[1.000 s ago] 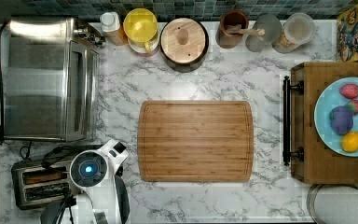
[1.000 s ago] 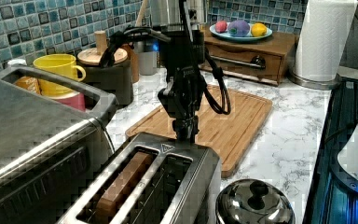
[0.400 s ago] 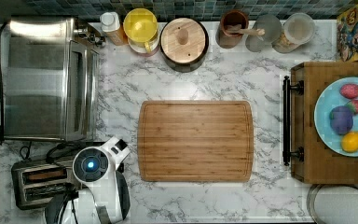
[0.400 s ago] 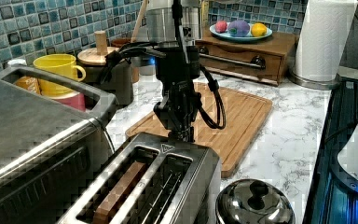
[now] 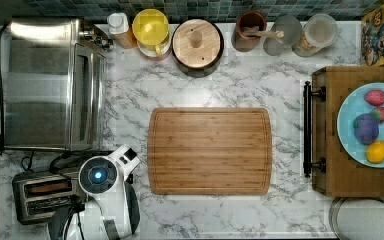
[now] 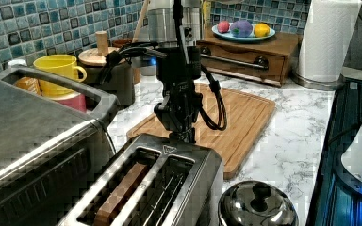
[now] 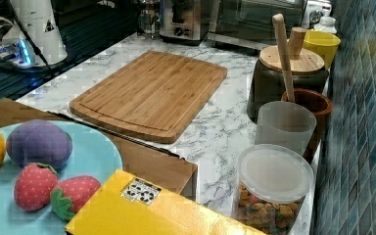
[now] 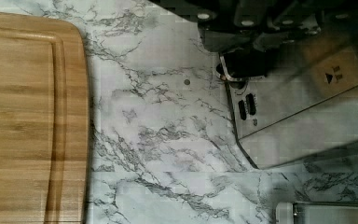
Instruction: Turn on the toaster.
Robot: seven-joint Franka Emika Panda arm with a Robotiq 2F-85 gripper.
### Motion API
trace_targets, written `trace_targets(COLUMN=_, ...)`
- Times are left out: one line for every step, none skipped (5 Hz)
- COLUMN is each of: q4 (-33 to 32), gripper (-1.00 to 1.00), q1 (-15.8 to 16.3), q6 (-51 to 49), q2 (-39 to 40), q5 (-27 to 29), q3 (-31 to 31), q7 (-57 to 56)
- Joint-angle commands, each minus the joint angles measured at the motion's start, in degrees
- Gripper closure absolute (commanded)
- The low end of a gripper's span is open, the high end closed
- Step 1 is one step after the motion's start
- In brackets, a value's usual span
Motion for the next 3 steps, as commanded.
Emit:
trace_targets(q4=-6.61, gripper=1.00, q1=3.64, q6=7.92, q2=17.04, q5=-1.41, q3=2.63, q7=4.76)
trace_targets(q4=-7.03, gripper=1.00, q1=2.76, q6=8.07, q2=13.39, q5=-2.94, q3=2.51, q7=4.64)
trace_targets(q4=-7.05, gripper=1.00, q1=2.72, q6=8.09, q2=13.40, q5=-2.95, q3=2.55, q7=4.67)
